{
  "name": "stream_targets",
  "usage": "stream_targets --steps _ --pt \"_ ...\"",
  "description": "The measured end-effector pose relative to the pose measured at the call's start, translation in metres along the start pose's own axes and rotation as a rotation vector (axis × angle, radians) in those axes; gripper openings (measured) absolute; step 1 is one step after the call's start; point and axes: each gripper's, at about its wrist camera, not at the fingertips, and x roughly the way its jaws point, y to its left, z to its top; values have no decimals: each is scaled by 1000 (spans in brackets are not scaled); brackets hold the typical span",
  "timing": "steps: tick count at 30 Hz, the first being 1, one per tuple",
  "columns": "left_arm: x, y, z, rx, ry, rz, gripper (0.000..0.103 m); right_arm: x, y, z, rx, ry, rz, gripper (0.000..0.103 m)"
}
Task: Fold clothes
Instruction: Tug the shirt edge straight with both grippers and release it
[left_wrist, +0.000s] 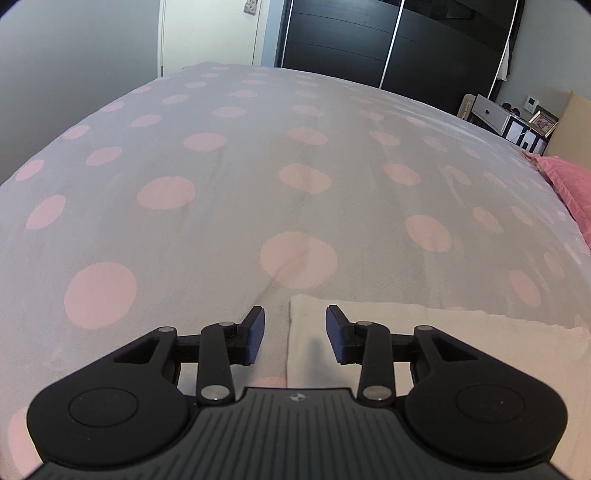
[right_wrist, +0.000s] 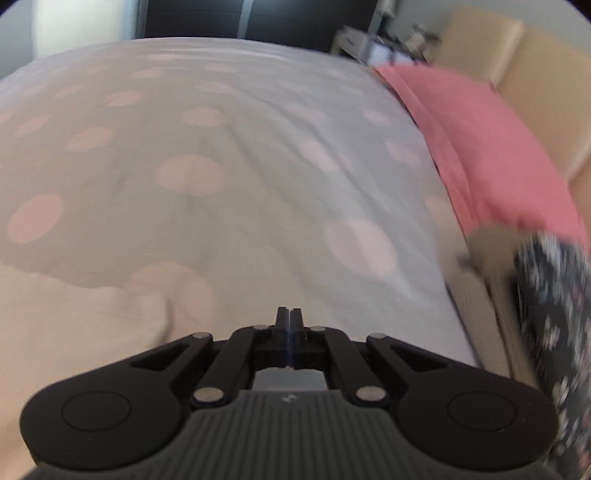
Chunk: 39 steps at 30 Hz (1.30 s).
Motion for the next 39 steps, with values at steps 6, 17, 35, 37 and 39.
stream_targets --steps 6,17,35,37,39 --pt "10 9 -10 -23 23 16 34 -6 -25 -11 136 -10 157 6" --pt "15 12 -22 -9 22 24 34 -26 42 1 23 -64 320 29" --pt "11 18 -21 -47 12 -2 34 7 65 8 -14 48 247 3" --pt "10 19 -20 -51 11 -5 34 -7 53 13 10 2 299 2" --pt "9 21 -20 -54 10 -9 34 -22 40 17 40 -57 343 2"
